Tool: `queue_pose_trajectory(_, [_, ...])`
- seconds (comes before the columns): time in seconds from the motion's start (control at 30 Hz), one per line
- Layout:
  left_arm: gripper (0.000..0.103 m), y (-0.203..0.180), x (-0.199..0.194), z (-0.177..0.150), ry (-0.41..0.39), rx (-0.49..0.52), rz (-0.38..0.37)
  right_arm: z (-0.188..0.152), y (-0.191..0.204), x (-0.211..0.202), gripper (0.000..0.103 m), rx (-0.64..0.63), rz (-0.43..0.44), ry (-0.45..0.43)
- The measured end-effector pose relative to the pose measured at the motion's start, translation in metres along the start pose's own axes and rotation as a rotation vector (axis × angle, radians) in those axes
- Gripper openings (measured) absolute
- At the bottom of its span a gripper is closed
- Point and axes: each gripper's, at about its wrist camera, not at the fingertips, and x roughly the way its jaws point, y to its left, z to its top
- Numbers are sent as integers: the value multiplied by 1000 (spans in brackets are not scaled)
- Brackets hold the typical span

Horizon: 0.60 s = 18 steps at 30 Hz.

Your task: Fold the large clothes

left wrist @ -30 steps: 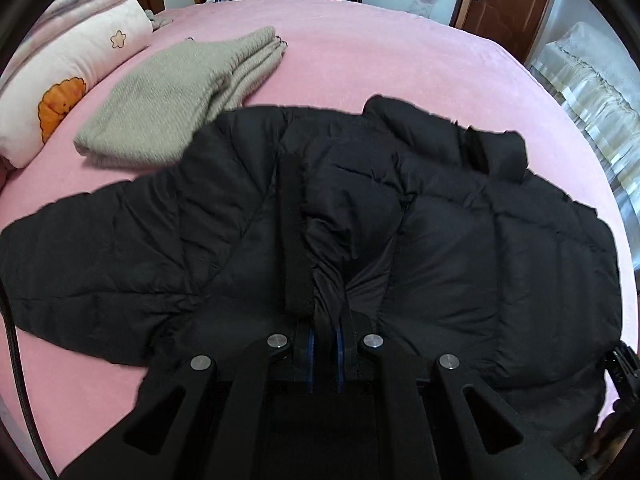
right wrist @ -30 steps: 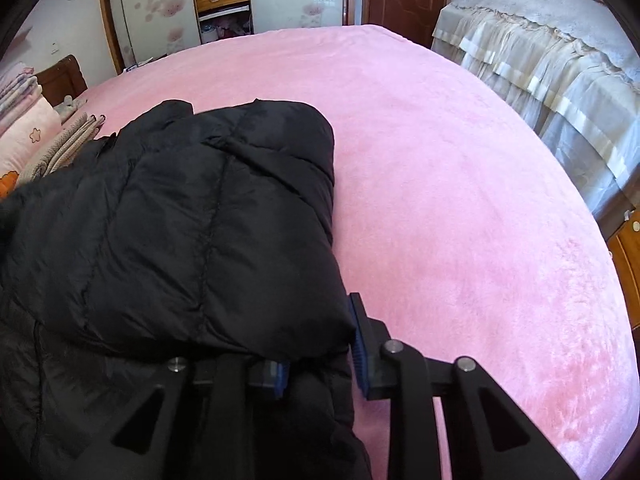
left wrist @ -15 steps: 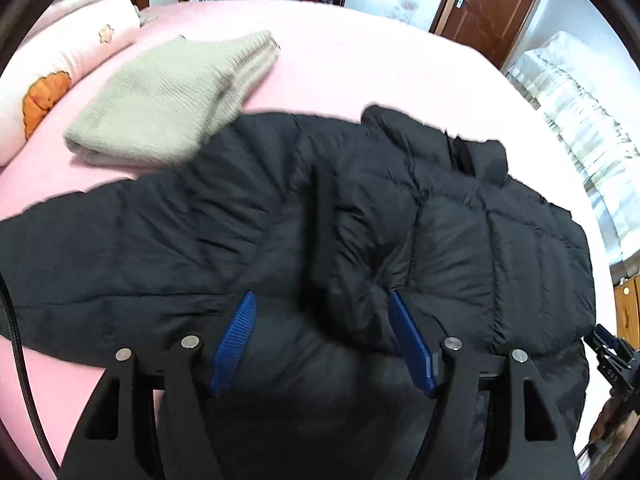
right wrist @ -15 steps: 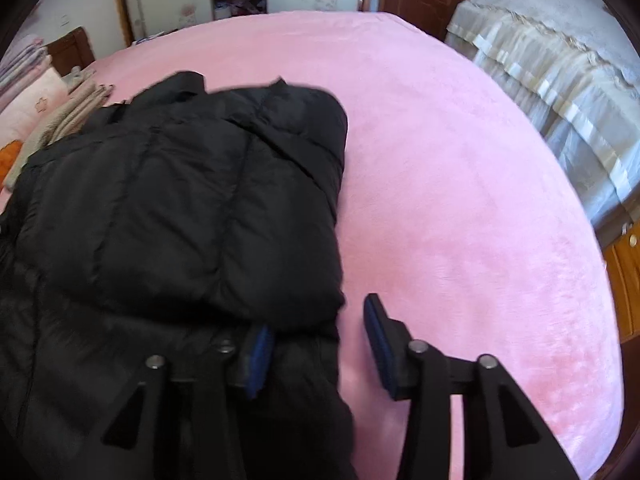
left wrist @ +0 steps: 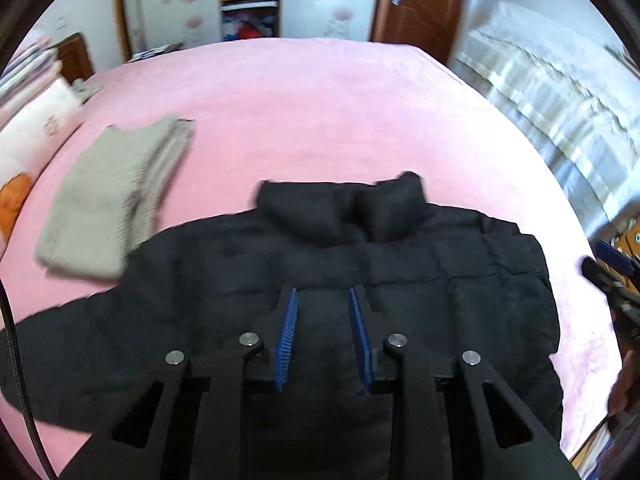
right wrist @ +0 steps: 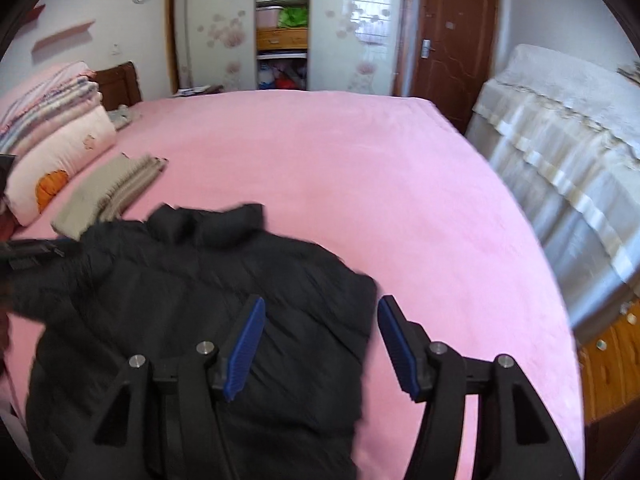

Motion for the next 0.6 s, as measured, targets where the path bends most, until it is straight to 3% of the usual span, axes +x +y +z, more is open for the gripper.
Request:
queue_pose_trajectory(0.07, [23,-15,19,7,16,26,33,4,17,25,58,-45,-22,19])
queue_pose_trajectory(0.23, [14,-4,76,9,126,37,133,2,47,94,30,-102,25,163])
queue_pose_trajectory(0.33, [14,12,92,7,149,11,152,-5,49,119,28,-112,7,203])
queue_pose_trajectory(0.4, [12,21,99,5,152,-8,132,-9,38,132,23,-106,-37,215])
queue_pose_trajectory(0.6, [12,18,114,-5,156,27,160,-21,-18,148,22,-11,-161,228])
